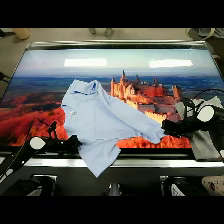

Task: Fold the shirts.

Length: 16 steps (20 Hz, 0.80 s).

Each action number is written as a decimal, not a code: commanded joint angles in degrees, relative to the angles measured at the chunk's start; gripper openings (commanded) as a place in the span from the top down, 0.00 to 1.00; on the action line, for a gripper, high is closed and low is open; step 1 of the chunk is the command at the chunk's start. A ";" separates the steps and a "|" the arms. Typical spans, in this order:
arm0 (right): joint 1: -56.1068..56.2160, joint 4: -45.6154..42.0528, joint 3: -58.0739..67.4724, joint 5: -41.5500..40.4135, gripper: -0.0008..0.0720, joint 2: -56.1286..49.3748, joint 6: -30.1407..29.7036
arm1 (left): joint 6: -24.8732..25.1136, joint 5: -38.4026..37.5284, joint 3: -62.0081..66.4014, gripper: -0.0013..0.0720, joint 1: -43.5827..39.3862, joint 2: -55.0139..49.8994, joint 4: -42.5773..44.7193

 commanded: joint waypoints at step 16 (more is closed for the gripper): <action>0.00 -18.08 60.94 -1.88 0.96 13.73 7.56 | 8.37 10.93 61.48 0.94 11.39 34.67 18.95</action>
